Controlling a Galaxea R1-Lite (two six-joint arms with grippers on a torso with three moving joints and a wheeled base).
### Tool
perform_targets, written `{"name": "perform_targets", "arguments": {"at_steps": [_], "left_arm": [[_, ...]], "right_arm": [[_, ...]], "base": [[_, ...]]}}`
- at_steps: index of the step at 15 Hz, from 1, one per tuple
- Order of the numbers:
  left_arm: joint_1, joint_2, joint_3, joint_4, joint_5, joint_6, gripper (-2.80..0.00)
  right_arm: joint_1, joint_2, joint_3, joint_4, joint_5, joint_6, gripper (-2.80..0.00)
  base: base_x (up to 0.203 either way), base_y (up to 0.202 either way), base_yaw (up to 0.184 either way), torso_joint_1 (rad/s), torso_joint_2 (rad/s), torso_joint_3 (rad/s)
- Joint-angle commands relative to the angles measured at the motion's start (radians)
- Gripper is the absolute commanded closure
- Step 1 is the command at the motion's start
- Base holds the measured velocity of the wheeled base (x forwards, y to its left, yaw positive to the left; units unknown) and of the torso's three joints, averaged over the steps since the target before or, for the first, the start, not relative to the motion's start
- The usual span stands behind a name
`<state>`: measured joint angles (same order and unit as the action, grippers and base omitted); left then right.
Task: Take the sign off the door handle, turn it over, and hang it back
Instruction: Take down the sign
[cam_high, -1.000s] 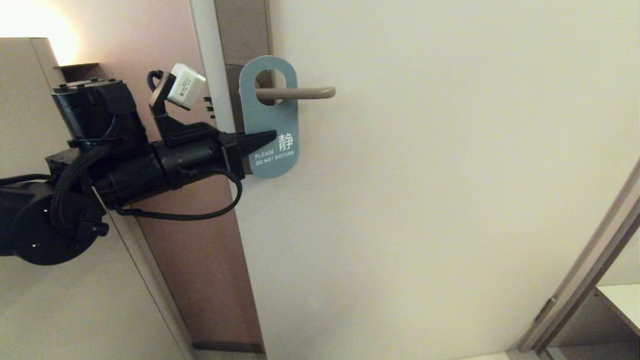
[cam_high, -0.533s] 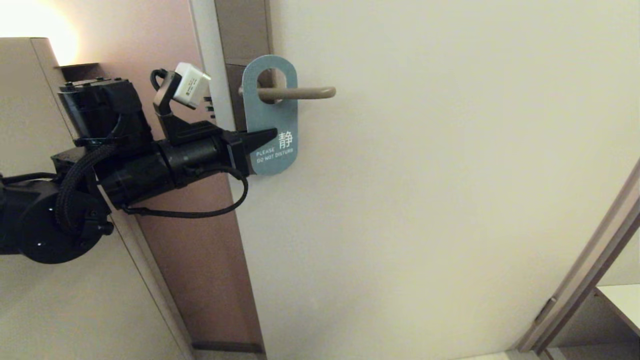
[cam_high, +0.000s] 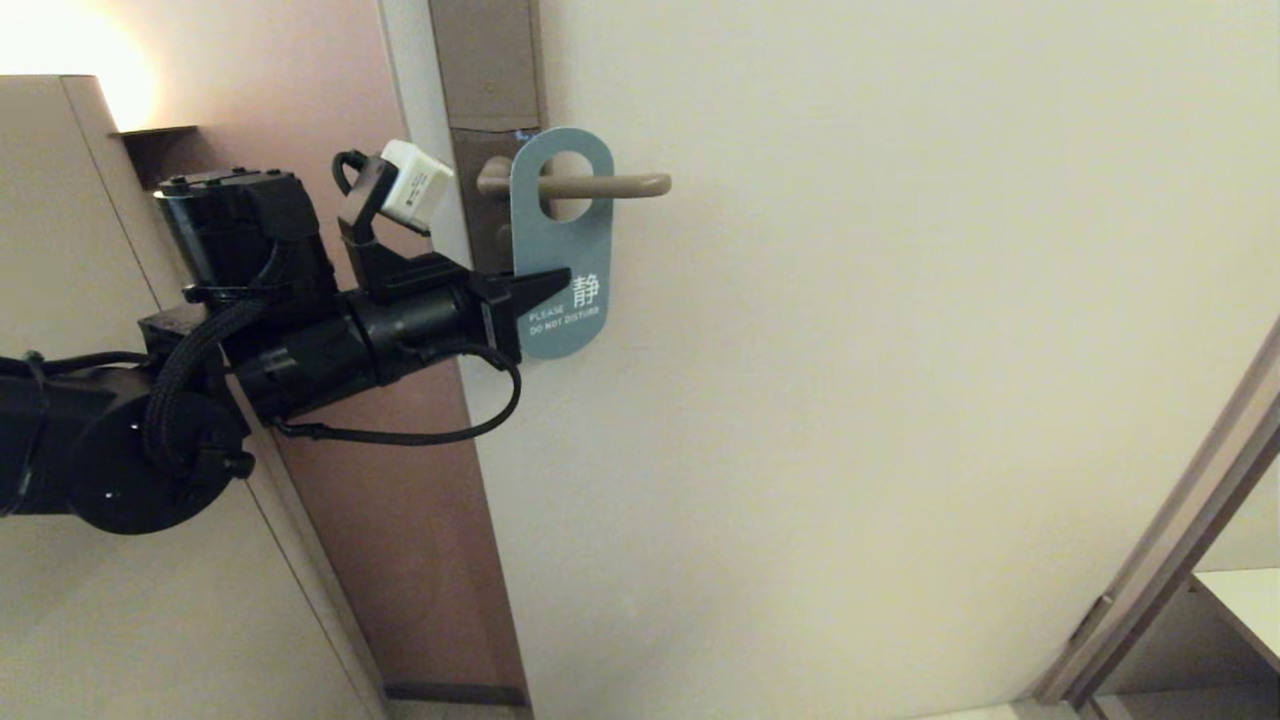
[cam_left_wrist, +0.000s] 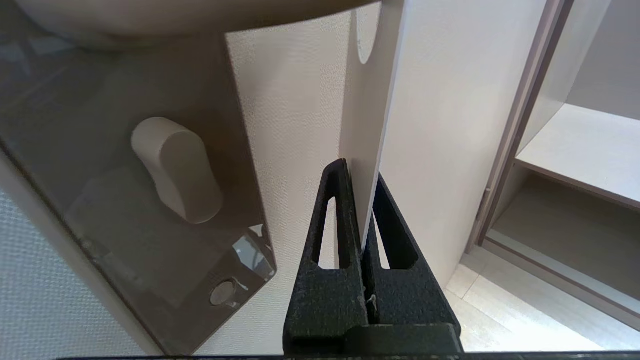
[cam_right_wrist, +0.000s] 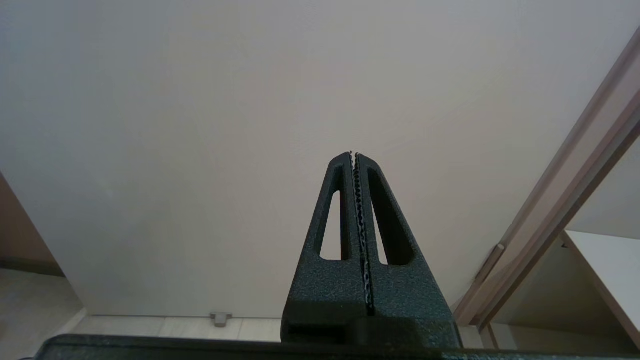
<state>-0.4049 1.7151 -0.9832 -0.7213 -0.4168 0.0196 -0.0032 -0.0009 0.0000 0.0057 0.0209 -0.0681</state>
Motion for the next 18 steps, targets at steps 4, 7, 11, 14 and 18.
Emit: {"name": "perform_targets", "arguments": {"at_steps": [4,7,11,14,18], "left_arm": [[-0.025,-0.006,-0.009,-0.004,0.016,-0.001,0.0],[-0.042,-0.008,-0.03,-0.001,0.043,-0.001,0.0],[-0.062,-0.005,-0.046,0.017,0.067,-0.001,0.0],[-0.063,-0.002,-0.046,0.017,0.07,-0.001,0.0],[-0.085,0.004,-0.045,0.022,0.084,-0.001,0.0]], "right_arm": [[0.0,0.001,0.0,0.0,0.001,-0.001,0.0],[0.0,0.001,0.0,0.0,0.001,-0.001,0.0],[0.0,0.001,0.0,0.0,0.001,-0.001,0.0],[0.0,0.001,0.0,0.0,0.001,-0.001,0.0],[0.0,0.001,0.0,0.0,0.001,-0.001,0.0]], "base": [[0.0,0.0,0.0,0.0,0.0,0.0],[0.0,0.0,0.0,0.0,0.0,0.0],[0.0,0.0,0.0,0.0,0.0,0.0],[0.0,0.0,0.0,0.0,0.0,0.0],[0.0,0.0,0.0,0.0,0.0,0.0]]}}
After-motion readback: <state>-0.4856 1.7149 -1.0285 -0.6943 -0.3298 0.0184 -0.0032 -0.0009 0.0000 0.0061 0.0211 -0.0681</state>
